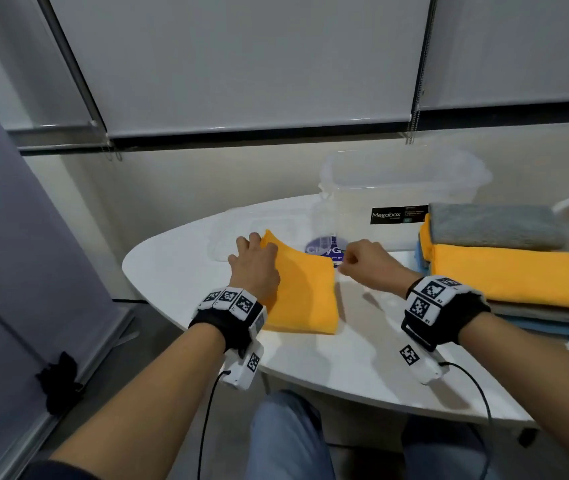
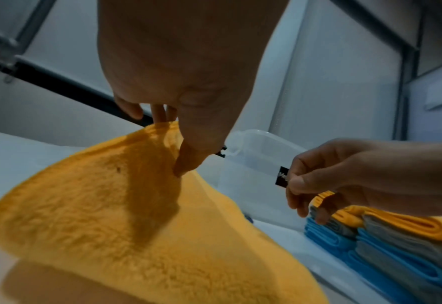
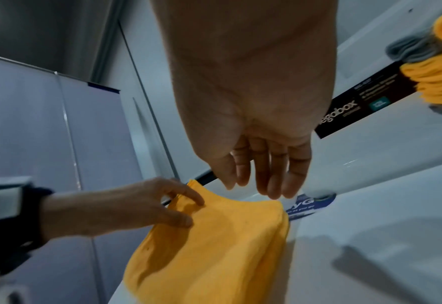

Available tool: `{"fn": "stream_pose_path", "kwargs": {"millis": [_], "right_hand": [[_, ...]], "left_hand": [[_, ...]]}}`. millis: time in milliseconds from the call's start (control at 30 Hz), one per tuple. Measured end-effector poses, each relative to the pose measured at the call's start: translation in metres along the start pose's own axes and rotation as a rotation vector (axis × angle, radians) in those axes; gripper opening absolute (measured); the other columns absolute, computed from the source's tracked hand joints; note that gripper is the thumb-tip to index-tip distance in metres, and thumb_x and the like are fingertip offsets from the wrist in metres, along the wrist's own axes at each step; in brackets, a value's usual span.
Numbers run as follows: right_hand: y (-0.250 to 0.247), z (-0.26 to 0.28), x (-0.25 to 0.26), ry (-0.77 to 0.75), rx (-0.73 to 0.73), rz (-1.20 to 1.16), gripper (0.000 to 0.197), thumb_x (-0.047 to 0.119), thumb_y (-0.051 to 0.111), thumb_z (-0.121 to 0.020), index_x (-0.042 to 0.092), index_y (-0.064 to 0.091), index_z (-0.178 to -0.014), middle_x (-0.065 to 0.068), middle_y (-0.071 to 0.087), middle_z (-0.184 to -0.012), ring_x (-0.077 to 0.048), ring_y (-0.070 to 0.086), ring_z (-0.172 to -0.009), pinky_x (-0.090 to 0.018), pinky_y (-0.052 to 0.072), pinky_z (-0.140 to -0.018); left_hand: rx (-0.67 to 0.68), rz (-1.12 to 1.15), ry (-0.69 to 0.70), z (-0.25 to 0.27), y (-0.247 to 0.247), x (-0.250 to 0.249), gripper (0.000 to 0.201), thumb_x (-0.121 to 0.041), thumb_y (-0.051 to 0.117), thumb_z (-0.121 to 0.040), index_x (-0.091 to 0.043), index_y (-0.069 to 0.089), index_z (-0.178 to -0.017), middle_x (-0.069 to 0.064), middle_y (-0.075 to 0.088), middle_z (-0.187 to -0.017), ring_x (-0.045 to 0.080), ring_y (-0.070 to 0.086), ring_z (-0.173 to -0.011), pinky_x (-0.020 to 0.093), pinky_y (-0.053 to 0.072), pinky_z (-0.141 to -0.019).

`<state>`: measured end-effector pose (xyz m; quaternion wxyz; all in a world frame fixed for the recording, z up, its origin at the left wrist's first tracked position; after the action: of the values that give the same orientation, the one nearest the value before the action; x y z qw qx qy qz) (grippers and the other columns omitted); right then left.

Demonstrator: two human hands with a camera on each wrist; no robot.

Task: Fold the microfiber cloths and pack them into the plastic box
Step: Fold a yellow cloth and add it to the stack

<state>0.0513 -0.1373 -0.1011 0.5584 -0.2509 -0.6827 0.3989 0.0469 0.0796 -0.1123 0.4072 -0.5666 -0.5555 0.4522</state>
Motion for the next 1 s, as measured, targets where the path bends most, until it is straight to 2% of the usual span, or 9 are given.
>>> {"fn": "stream_pose_path", "kwargs": {"millis": [67, 167, 233, 400, 567, 700, 800, 900, 1000], "right_hand": [[0.014, 0.010, 0.019, -0.123, 0.057, -0.034, 0.014, 0.018, 0.065, -0.090, 0.005, 0.062, -0.089, -0.003, 0.062, -0.082, -0.019, 0.055, -0.076, -0.032, 0.043, -0.064], [0.059, 0.024, 0.029, -0.220, 0.259, 0.051, 0.038, 0.031, 0.069, -0.089, 0.016, 0.062, -0.123, -0.002, 0.063, -0.120, -0.021, 0.058, -0.107, -0.036, 0.047, -0.092], [0.086, 0.034, 0.025, -0.230, 0.373, 0.190, 0.053, 0.037, 0.065, -0.092, 0.020, 0.052, -0.141, -0.002, 0.056, -0.138, -0.025, 0.053, -0.123, -0.035, 0.042, -0.100], [0.108, 0.037, 0.014, -0.227, 0.397, 0.279, 0.044, 0.031, 0.059, -0.095, 0.013, 0.054, -0.135, -0.007, 0.059, -0.127, -0.029, 0.054, -0.118, -0.030, 0.036, -0.082], [0.108, 0.033, 0.011, -0.198, 0.416, 0.284, 0.051, 0.029, 0.060, -0.095, 0.017, 0.051, -0.144, -0.005, 0.051, -0.142, -0.028, 0.047, -0.130, -0.036, 0.039, -0.105], [0.104, 0.028, 0.013, -0.155, 0.403, 0.232, 0.053, 0.037, 0.066, -0.090, 0.020, 0.056, -0.140, -0.003, 0.050, -0.146, -0.023, 0.047, -0.131, -0.034, 0.039, -0.107], [0.099, 0.021, 0.022, -0.137, 0.362, 0.273, 0.055, 0.049, 0.071, -0.084, 0.021, 0.060, -0.130, -0.004, 0.056, -0.131, -0.021, 0.055, -0.114, -0.033, 0.046, -0.093], [0.098, 0.017, 0.046, -0.229, 0.275, 0.287, 0.063, 0.052, 0.075, -0.079, 0.020, 0.057, -0.131, -0.005, 0.056, -0.122, -0.021, 0.050, -0.111, -0.034, 0.047, -0.087], [0.115, 0.021, 0.057, -0.276, 0.328, 0.304, 0.061, 0.048, 0.073, -0.081, 0.020, 0.055, -0.132, -0.002, 0.056, -0.124, -0.021, 0.049, -0.117, -0.035, 0.045, -0.092]], "left_hand": [[-0.001, -0.057, -0.013, -0.001, 0.000, 0.005, 0.038, -0.007, 0.059, -0.082, -0.026, 0.063, -0.116, 0.005, 0.040, -0.126, 0.033, 0.032, -0.114, 0.045, 0.032, -0.085], [0.033, -0.133, -0.028, 0.006, 0.010, 0.015, 0.037, -0.014, 0.065, -0.080, -0.033, 0.068, -0.111, 0.001, 0.040, -0.126, 0.032, 0.032, -0.115, 0.047, 0.033, -0.089], [0.087, -0.151, -0.058, 0.014, 0.023, 0.023, 0.033, -0.022, 0.065, -0.081, -0.034, 0.069, -0.112, 0.000, 0.038, -0.132, 0.032, 0.030, -0.120, 0.049, 0.032, -0.091], [0.175, -0.004, -0.239, 0.021, 0.045, 0.062, 0.045, -0.059, 0.066, -0.081, -0.046, 0.062, -0.124, -0.001, 0.033, -0.142, 0.031, 0.026, -0.129, 0.050, 0.031, -0.097], [0.253, 0.094, -0.346, 0.021, 0.063, 0.094, 0.079, -0.084, 0.061, -0.068, -0.051, 0.046, -0.138, 0.001, 0.034, -0.143, 0.031, 0.028, -0.132, 0.051, 0.033, -0.099], [0.133, 0.124, -0.225, 0.023, 0.052, 0.083, 0.073, -0.070, 0.067, -0.075, -0.041, 0.047, -0.138, 0.001, 0.033, -0.144, 0.030, 0.028, -0.132, 0.050, 0.034, -0.100], [0.043, 0.202, -0.033, 0.024, 0.037, 0.064, 0.043, -0.041, 0.072, -0.083, -0.031, 0.060, -0.123, 0.000, 0.040, -0.136, 0.027, 0.034, -0.128, 0.043, 0.035, -0.097], [0.161, 0.380, 0.164, 0.031, 0.032, 0.044, 0.018, -0.020, 0.067, -0.090, -0.019, 0.072, -0.107, 0.003, 0.055, -0.122, 0.023, 0.052, -0.115, 0.030, 0.042, -0.096], [0.364, 0.452, 0.246, 0.045, 0.040, 0.033, 0.030, -0.033, 0.069, -0.092, -0.016, 0.071, -0.116, 0.001, 0.058, -0.128, 0.018, 0.055, -0.116, 0.032, 0.042, -0.103]]}}
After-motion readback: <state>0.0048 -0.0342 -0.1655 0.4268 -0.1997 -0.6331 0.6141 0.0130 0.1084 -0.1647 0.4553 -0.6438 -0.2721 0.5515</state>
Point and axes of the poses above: each hand's wrist, its own z-axis away from the middle knuckle, its own y-axis out of the palm, x = y × z, the point moved 8 cm from there along -z, towards the middle knuckle
